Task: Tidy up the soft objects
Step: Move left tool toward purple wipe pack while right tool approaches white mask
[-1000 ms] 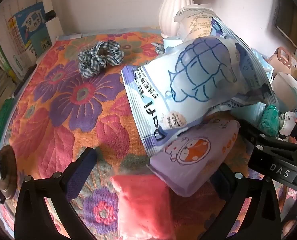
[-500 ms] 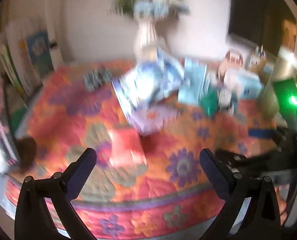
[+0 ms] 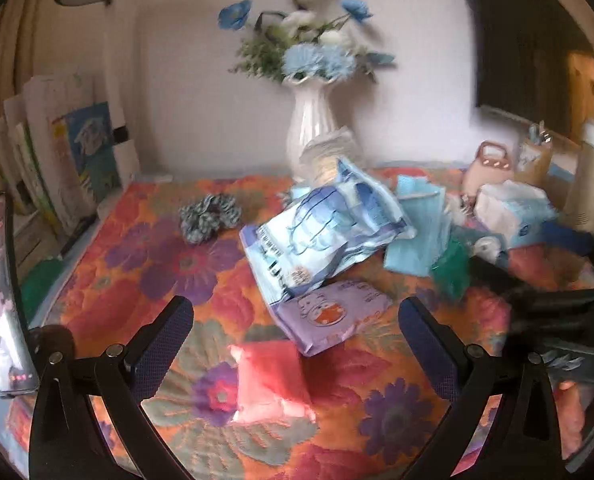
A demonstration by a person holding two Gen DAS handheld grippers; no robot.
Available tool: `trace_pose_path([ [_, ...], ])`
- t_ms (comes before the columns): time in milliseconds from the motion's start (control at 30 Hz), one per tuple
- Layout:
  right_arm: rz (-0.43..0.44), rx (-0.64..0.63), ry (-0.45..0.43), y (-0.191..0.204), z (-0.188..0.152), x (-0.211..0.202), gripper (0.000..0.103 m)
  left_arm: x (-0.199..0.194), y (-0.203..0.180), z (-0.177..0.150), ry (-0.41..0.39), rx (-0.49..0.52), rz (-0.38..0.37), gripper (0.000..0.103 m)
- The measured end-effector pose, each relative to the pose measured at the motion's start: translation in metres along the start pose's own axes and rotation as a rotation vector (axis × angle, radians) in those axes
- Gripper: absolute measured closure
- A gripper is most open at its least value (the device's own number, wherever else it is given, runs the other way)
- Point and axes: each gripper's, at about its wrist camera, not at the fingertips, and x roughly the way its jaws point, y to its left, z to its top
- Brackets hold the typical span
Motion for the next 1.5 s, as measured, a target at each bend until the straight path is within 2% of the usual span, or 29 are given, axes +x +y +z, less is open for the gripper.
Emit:
trace_pose_path([
  [100, -0.016, -0.031, 0.018, 0.005, 0.000, 0.000, 0.000, 0.002, -0.002, -0.007, -0.003, 0.003, -0.023, 0.001],
  [200, 0.037, 0.001, 0.057, -0.003, -0.003, 0.004, 0.000, 0.003, -0.003, -0.013, 0.006, 0.001, -0.043, 0.001],
  [333, 0.054, 0.060, 0.075, -0.014, -0.006, 0.007, 0.000, 0.000, 0.002, -0.014, 0.001, -0.023, -0.051, 0.001],
  [500, 0.091, 0.118, 0.081, -0.030, -0.004, 0.012, 0.000, 0.001, 0.019, -0.011, 0.010, -0.110, -0.061, 0.001],
  [767, 0.125, 0.150, 0.059, -0.039, -0.005, 0.007, 0.000, 0.010, 0.041, -0.012, 0.059, -0.235, -0.153, 0.001],
  [967, 0.112, 0.119, 0.054, -0.032, -0.005, 0.004, 0.000, 0.016, 0.042, -0.012, 0.096, -0.237, -0.186, 0.001],
  [1167, 0.114, 0.143, 0.055, -0.037, -0.005, 0.004, 0.000, 0.027, 0.039, -0.011, 0.165, -0.220, -0.158, 0.001],
  [1367, 0.116, 0.176, 0.073, -0.043, -0.006, 0.006, 0.000, 0.022, 0.034, -0.010, 0.148, -0.183, -0.173, 0.001],
  [1500, 0.108, 0.173, 0.100, -0.046, -0.005, 0.007, 0.000, 0.025, 0.033, -0.009, 0.168, -0.170, -0.200, 0.001],
])
